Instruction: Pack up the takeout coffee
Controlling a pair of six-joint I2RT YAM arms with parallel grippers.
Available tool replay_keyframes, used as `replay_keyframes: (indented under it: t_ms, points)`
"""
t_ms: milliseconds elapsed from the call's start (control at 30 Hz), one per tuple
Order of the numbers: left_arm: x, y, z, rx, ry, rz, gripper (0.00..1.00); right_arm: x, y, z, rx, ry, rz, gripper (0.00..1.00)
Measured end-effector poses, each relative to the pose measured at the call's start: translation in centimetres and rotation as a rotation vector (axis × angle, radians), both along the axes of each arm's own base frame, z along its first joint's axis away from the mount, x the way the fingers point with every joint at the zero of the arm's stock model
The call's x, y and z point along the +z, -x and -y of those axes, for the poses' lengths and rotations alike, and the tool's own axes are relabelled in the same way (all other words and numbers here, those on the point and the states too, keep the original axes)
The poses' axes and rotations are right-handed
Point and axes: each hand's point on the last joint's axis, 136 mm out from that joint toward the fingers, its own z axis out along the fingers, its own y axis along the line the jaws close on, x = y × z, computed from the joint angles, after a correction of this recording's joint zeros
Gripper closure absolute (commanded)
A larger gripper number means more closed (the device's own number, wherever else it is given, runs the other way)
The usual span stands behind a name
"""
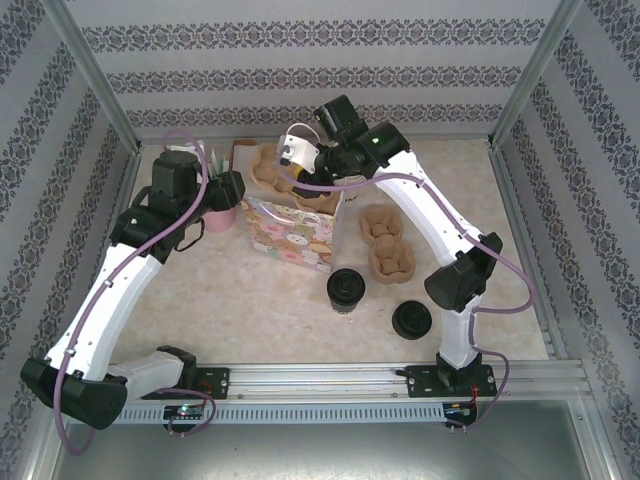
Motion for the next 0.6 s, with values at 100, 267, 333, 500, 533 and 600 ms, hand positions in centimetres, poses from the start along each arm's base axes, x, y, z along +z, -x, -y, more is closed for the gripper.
replay_keyframes:
  t_ms: [100, 267, 333, 500, 533, 600]
  points:
    - [-0.5, -0.2, 0.1, -0.002, -0.006, -0.011, 0.33, -0.6, -0.1, 0.1, 0.004, 0.042, 0.001, 0.72]
    - [-1.5, -0.7, 0.1, 0.000, -0.011, -0.034, 0.33, -1.9, 0.0, 0.1, 0.011, 0.097, -0.016, 0.72]
    - [-1.7, -0.9, -0.1, 0.005, -0.012, -0.040, 0.33, -2.4, 0.2, 0.2, 0.014, 0.115, -0.026, 0.72]
    - [-2.2, -1.3, -0.1, 0.008, -0.009, -0.047, 0.33, -2.7, 0.5, 0.6, 0.019, 0.149, -0.025, 0.72]
    - [-2.2, -1.4, -0.1, 0.007, -0.009, -0.046, 0.32, -2.8, 0.5, 0.7, 0.017, 0.155, -0.024, 0.72]
    - [-2.1, -1.6, 0.1, 0.001, -0.004, -0.043, 0.32, -3.0, 0.6, 0.8, 0.018, 0.169, -0.025, 0.73]
